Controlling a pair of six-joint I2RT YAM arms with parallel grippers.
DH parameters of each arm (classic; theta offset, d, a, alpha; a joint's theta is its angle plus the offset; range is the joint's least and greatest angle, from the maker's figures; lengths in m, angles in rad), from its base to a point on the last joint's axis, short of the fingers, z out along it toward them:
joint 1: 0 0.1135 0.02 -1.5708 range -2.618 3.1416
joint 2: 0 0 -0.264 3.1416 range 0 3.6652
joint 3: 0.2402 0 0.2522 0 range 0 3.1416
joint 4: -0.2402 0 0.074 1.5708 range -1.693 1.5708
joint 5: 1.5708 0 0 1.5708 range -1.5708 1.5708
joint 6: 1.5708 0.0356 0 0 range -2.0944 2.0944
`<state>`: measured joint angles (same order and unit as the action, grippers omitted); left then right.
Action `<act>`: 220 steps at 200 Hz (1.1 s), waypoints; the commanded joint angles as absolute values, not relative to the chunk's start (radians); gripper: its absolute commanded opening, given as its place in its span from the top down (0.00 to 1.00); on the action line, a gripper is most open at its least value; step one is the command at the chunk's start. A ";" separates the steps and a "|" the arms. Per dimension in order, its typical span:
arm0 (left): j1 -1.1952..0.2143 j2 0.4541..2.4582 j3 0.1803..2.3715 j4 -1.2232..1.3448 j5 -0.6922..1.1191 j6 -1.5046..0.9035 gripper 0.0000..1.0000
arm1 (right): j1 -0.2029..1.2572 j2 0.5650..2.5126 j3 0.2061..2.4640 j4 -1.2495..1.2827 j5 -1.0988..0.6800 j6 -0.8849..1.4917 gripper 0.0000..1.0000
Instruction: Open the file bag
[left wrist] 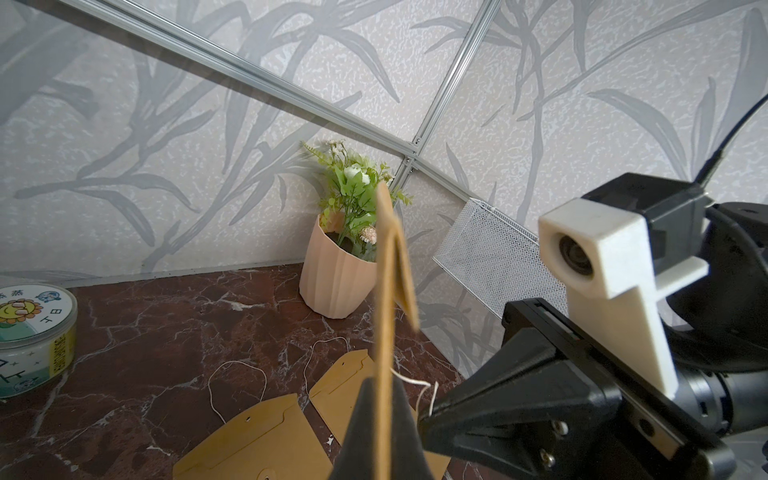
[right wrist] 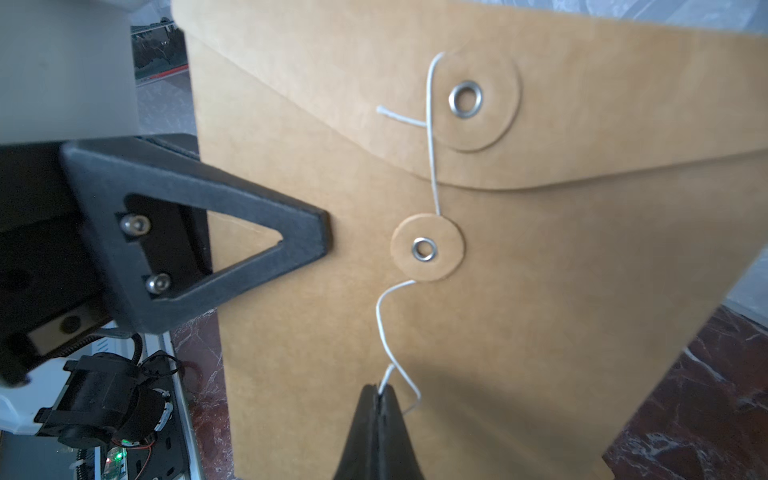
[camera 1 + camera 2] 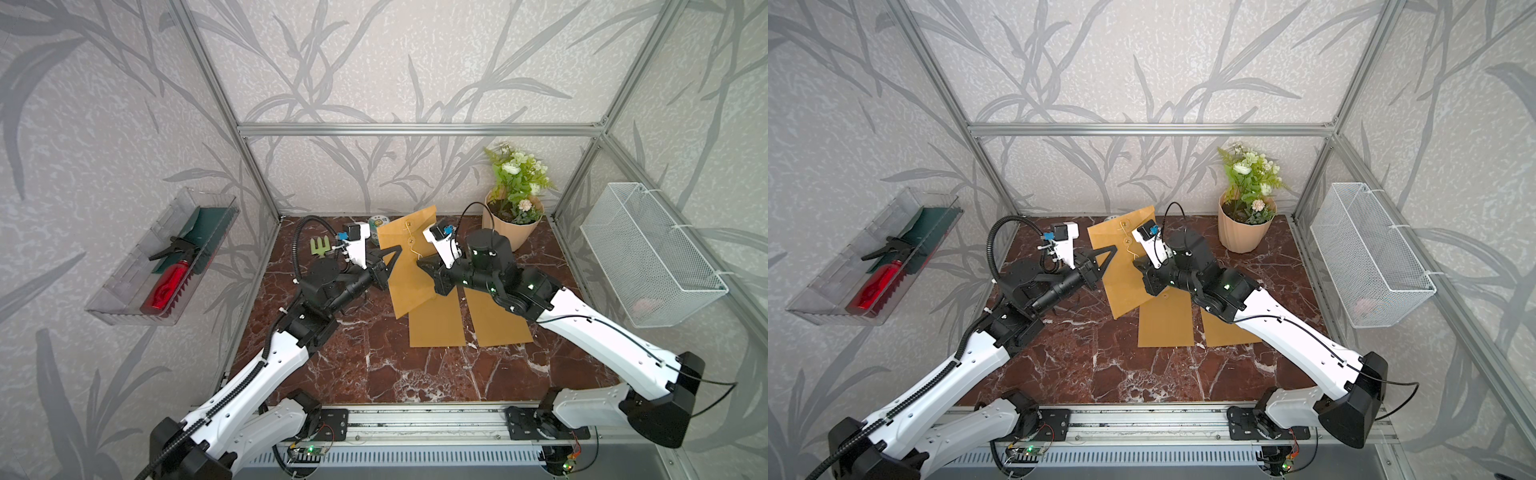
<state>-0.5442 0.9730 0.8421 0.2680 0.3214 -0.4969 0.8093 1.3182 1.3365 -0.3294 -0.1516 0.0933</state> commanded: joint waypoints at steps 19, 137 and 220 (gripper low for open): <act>-0.540 0.942 0.867 0.281 0.314 -0.485 1.00 | 0.792 1.285 1.329 -0.365 -0.125 0.078 1.00; -0.540 0.942 0.870 0.269 0.321 -0.477 1.00 | 0.708 1.279 1.344 -0.391 -0.141 0.074 1.00; -0.540 0.939 0.863 0.261 0.332 -0.477 1.00 | 0.666 1.276 1.362 -0.402 -0.154 0.069 1.00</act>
